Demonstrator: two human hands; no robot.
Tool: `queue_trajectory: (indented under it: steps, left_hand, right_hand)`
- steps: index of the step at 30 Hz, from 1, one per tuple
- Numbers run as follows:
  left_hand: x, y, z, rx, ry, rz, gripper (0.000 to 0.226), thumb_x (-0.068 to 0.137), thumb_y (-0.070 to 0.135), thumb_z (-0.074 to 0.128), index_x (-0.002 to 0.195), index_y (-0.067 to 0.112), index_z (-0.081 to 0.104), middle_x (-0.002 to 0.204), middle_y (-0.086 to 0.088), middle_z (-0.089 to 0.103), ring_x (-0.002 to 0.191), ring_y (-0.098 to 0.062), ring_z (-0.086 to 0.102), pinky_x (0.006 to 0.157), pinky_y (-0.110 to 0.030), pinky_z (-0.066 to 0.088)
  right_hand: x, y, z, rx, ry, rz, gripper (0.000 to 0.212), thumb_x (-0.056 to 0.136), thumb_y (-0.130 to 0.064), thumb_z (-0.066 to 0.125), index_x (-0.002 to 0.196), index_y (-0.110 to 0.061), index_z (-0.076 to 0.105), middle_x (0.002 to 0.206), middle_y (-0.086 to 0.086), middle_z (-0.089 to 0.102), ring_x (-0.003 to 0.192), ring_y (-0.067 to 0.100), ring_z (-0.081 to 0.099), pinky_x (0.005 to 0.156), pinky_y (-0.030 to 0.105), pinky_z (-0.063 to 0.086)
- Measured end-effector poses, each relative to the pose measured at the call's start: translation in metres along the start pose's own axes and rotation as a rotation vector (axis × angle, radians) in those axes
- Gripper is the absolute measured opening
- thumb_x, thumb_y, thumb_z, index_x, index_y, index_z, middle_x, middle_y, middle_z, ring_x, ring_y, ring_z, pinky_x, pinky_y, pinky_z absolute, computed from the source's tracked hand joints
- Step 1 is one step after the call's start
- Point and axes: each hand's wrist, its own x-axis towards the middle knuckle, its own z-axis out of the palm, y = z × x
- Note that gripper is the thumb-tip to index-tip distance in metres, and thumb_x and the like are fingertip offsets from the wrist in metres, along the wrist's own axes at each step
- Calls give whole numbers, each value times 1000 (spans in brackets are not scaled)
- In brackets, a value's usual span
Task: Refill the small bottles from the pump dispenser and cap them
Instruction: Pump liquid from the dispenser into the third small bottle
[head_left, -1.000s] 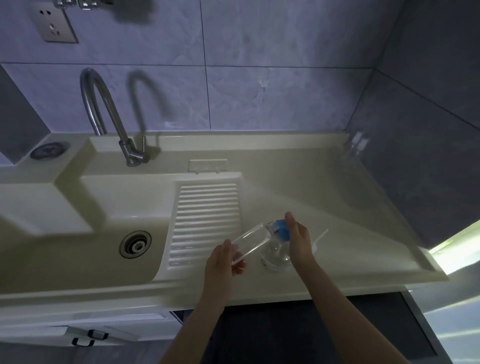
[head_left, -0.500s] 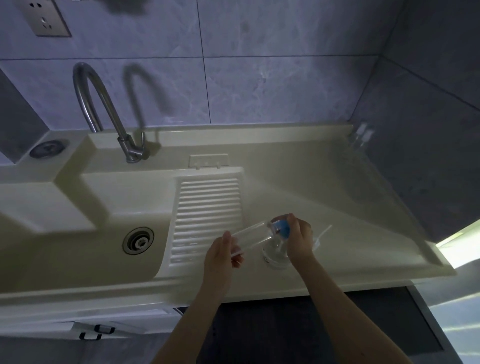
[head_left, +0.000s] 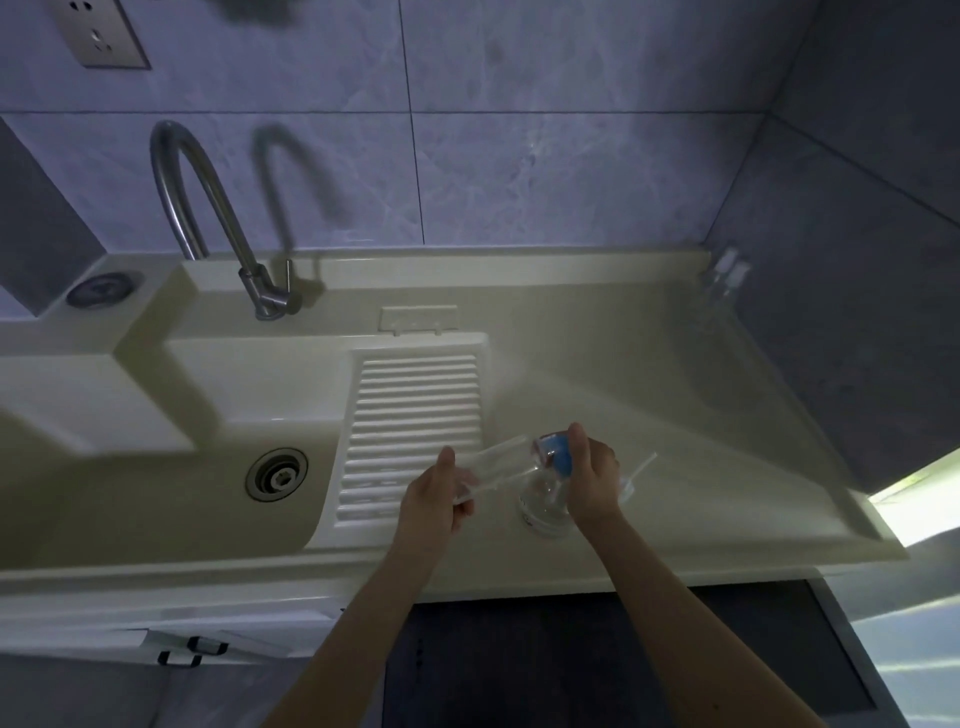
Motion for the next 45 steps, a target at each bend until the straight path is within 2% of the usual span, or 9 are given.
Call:
queue_trajectory:
  steps: [3,9,19,27,31,34,38,41,45]
  left_hand:
    - [-5,3,1,-17,18,-12,51,100,42,33,83,7,66,51,-3,51,41,-11,39,42,-20,31]
    - [-15,-1,5,0,71,38,52,100,43,31,80,7,63,54,-1,48,45,-9,39,45,-19,33]
    - [-23,-6,14,-118,119,32,53,101,41,31,89,2,65,54,0,47,39,-4,40,43,-17,32]
    - [-23,-10,13,-320,126,8,61,98,21,33,39,26,47,52,-3,51,46,-14,34,54,-28,28]
    - [-21,-22,12,-336,116,55,35,93,16,35,79,16,67,51,4,47,45,-11,34,51,-26,30]
    - [-21,-29,14,-365,113,101,35,94,12,33,80,14,65,51,5,45,47,-13,33,48,-24,30]
    - [-21,-33,16,-391,146,163,33,99,14,33,113,25,61,58,6,49,51,-10,41,49,-23,34]
    - [-22,-36,18,-358,187,298,25,95,23,41,109,33,58,60,5,52,57,-13,43,53,-24,38]
    - [-22,-42,22,-341,203,411,27,86,37,46,102,16,53,60,3,53,55,-13,43,52,-22,38]
  right_hand:
    - [0,5,1,22,-6,20,56,79,-67,26,58,-33,65,50,-15,59,57,12,55,60,29,40]
    - [5,14,2,-18,-62,-47,54,79,-46,26,63,-18,69,63,-2,65,62,18,58,60,35,44]
    - [-4,-5,-3,-85,-46,-4,54,76,-66,18,43,-26,32,44,-7,33,48,14,35,55,31,29]
    - [3,-4,-3,25,-78,36,54,73,-62,24,38,-30,51,40,-7,39,49,14,37,57,30,32]
    - [5,5,2,43,-58,-8,46,74,-51,28,60,-27,65,53,-8,56,57,16,51,60,34,41]
    - [4,6,3,44,-69,-25,42,75,-49,29,54,-27,59,51,-6,52,56,18,47,57,34,39]
    - [3,2,1,27,-74,2,57,80,-57,26,42,-23,51,39,-8,39,47,15,34,57,30,31]
    - [2,0,1,25,-84,-42,56,80,-60,19,41,-42,56,38,-15,45,44,6,36,57,27,31]
    - [2,1,2,31,-76,-34,56,78,-62,19,40,-40,54,37,-13,44,43,5,35,56,27,31]
